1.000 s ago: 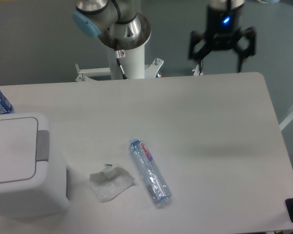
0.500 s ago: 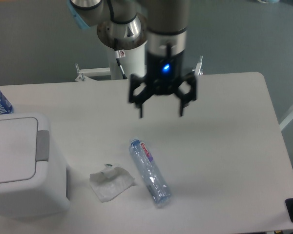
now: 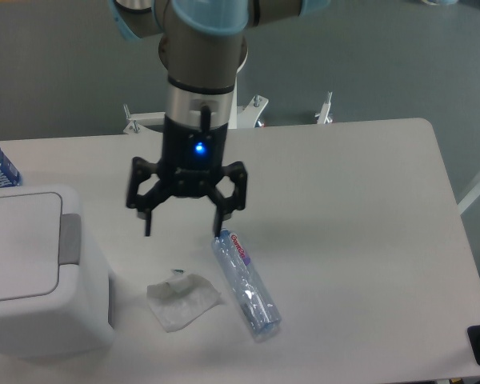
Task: Open the trash can
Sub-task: 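Move the open gripper across the table toward the white trash can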
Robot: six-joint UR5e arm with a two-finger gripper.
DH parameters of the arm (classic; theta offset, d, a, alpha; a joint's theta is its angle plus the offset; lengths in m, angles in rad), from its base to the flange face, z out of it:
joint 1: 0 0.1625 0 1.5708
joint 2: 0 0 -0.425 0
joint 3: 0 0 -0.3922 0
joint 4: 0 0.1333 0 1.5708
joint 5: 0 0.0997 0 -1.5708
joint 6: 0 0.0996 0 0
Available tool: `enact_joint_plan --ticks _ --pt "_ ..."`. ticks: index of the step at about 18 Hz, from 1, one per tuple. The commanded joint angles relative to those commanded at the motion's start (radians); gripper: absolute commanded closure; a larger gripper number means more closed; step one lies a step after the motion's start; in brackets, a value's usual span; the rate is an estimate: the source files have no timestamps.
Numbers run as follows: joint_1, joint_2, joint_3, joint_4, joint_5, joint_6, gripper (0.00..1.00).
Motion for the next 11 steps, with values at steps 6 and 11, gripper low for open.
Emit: enact_joint_plan --ticks 6,11 --pt "-0.032 -0.006 -0.006 0.000 -0.012 -0.020 0.00" --pt "-0.054 -0.005 -0.014 0.000 -0.011 -0.018 0.00"
